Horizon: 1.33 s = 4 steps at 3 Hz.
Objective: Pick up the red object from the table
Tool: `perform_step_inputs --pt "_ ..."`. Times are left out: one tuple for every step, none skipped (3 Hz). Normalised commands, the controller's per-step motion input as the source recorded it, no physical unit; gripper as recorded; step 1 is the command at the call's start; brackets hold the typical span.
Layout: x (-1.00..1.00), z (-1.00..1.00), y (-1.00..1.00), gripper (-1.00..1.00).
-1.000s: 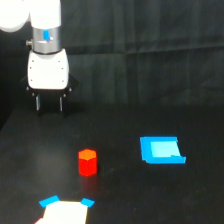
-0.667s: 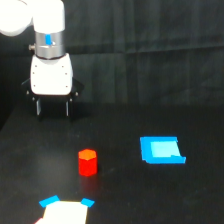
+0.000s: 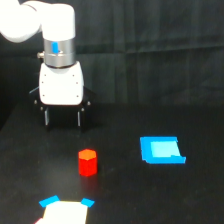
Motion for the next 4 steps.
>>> perform_step_inputs --pt "0.97 0.92 -0.7 0.86" --pt "0.68 -1.0 -1.0 1.0" --pt "-1.0 -1.0 -1.0 0.48" --pt "-1.0 -0.79 -1.0 1.0"
